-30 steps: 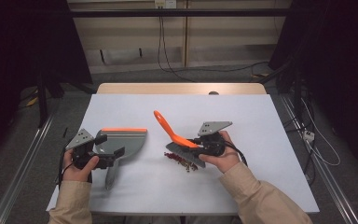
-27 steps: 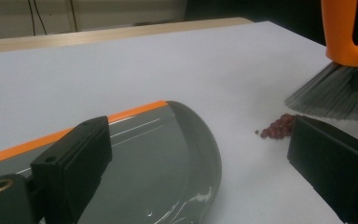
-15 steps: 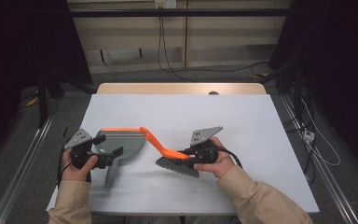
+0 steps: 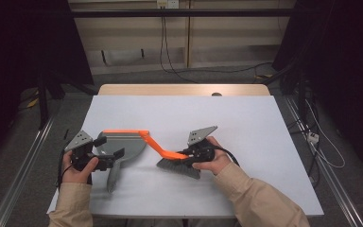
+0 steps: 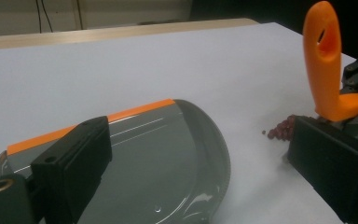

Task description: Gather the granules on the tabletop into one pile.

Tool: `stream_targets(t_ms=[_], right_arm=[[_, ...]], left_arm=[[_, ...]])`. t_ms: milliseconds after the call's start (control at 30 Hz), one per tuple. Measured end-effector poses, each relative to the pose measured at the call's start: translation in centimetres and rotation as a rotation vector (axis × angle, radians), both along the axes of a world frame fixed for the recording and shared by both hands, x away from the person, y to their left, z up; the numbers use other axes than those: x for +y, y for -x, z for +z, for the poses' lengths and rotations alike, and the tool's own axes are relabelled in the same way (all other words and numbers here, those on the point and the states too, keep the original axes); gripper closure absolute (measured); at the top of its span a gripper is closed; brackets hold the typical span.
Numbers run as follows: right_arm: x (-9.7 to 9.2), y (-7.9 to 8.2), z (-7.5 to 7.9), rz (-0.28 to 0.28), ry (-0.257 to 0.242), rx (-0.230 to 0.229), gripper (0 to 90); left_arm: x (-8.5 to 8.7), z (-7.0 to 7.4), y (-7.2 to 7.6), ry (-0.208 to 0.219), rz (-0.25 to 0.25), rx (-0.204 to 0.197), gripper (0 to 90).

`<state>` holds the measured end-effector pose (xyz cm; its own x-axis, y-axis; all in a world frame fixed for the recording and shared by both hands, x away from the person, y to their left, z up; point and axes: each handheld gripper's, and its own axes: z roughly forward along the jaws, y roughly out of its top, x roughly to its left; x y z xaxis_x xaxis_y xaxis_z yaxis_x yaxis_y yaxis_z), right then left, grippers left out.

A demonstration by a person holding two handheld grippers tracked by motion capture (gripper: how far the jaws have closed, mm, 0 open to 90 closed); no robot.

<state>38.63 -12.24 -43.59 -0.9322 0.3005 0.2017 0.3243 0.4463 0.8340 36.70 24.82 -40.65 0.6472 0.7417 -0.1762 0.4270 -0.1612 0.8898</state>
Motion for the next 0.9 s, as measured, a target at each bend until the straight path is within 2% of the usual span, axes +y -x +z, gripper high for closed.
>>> stream_targets(t_ms=[167, 333, 533, 667, 733, 900], right_arm=[[0.0, -1.0, 0.2, -0.017, -0.003, -0.017, 71.2], [-0.1, -1.6, 0.3, -0.028, -0.043, -0.003, 71.2], [-0.4, -1.1, 1.1, -0.027, -0.050, -0.014, 71.2], [-1.5, -0.7, 2.2, -0.049, -0.068, -0.025, 71.2], [-2.0, -0.5, 2.6, -0.043, -0.059, -0.038, 71.2], [-2.4, 0.7, 2.0, -0.026, -0.047, -0.036, 71.2]], left_arm=[[0.1, 0.0, 0.0, -0.007, -0.003, -0.002, 6.2], [0.1, 0.0, 0.0, -0.007, -0.001, -0.002, 6.2], [0.0, 0.1, 0.0, -0.007, -0.002, -0.005, 6.2], [-0.1, 0.1, 0.1, -0.010, -0.006, -0.002, 6.3], [-0.2, 0.1, 0.1, -0.010, -0.007, -0.003, 6.2], [-0.2, 0.1, 0.1, -0.011, -0.009, -0.005, 6.2]])
